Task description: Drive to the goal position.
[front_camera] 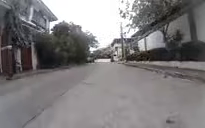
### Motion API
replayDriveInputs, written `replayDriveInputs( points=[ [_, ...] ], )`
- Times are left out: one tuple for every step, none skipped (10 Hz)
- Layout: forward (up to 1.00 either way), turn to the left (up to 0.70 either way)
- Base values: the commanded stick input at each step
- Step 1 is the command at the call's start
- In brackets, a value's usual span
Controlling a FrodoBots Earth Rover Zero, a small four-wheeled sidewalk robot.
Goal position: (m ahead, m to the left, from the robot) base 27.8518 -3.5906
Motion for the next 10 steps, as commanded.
replayDriveInputs(
  points=[
    [1.0,-0.17],
    [1.0,-0.17],
    [1.0,-0.17],
    [1.0,-0.17],
    [1.0,-0.17],
    [1.0,-0.16],
    [1.0,-0.11],
    [1.0,-0.05],
    [1.0,0.0],
    [1.0,0.05]
  ],
)
